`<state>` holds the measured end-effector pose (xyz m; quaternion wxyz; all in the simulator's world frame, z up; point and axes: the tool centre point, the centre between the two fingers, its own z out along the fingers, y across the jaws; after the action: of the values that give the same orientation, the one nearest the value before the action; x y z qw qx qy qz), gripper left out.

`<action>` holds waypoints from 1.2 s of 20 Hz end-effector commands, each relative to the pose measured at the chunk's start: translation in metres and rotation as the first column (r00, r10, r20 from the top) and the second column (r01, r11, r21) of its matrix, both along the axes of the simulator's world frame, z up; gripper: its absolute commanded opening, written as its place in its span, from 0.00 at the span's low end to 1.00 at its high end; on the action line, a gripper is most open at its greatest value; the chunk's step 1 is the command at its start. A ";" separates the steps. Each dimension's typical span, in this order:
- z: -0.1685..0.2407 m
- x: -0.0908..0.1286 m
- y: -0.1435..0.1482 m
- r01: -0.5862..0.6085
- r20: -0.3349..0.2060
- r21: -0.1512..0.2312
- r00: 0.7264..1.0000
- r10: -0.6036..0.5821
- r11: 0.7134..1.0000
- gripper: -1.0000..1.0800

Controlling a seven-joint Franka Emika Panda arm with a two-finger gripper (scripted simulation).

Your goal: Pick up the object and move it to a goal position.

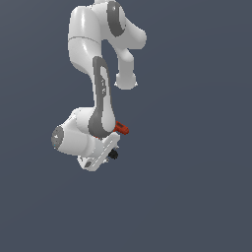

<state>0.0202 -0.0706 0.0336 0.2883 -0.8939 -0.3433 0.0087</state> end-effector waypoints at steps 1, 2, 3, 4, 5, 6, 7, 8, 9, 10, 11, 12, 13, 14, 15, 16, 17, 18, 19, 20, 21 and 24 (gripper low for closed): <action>-0.004 -0.002 0.003 -0.002 -0.004 0.003 1.000 0.002 1.000 0.00; -0.004 -0.002 0.003 -0.002 -0.004 0.003 1.000 0.002 1.000 0.00; -0.004 -0.002 0.003 -0.002 -0.004 0.003 1.000 0.002 1.000 0.00; -0.004 -0.002 0.003 -0.002 -0.004 0.003 1.000 0.002 1.000 0.00; -0.004 -0.002 0.003 -0.002 -0.004 0.003 1.000 0.002 1.000 0.00; -0.004 -0.002 0.003 -0.002 -0.004 0.003 1.000 0.002 1.000 0.00; -0.004 -0.002 0.003 -0.002 -0.004 0.003 1.000 0.002 1.000 0.00; -0.004 -0.002 0.003 -0.002 -0.004 0.003 1.000 0.002 1.000 0.00; -0.004 -0.002 0.003 -0.002 -0.004 0.003 1.000 0.002 1.000 0.00; -0.004 -0.002 0.003 -0.002 -0.004 0.003 1.000 0.002 1.000 0.00; -0.001 0.000 0.000 0.001 0.002 0.000 1.000 -0.001 1.000 0.00; 0.000 0.000 0.001 0.001 0.002 0.000 1.000 -0.001 1.000 0.00; 0.000 0.001 0.002 0.001 0.002 0.000 1.000 -0.001 1.000 0.00; 0.002 0.001 0.004 0.001 0.002 0.000 1.000 -0.001 1.000 0.00; 0.004 0.002 0.007 0.001 0.002 0.000 1.000 -0.001 1.000 0.00; 0.006 0.003 0.012 0.001 0.001 0.000 1.000 -0.001 1.000 0.00; 0.010 0.005 0.017 0.001 0.001 0.000 1.000 -0.001 1.000 0.00; 0.013 0.007 0.022 0.001 0.001 0.000 1.000 -0.001 1.000 0.00; 0.017 0.008 0.029 0.001 0.001 0.000 1.000 -0.001 1.000 0.00; 0.022 0.011 0.037 0.000 0.000 0.001 1.000 0.000 1.000 0.00; 0.027 0.013 0.045 0.000 0.000 0.001 1.000 0.000 1.000 0.00; 0.044 0.022 0.073 -0.001 -0.001 0.002 1.000 0.001 1.000 0.00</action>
<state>0.0362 -0.0129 0.0658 0.2900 -0.8938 -0.3420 0.0110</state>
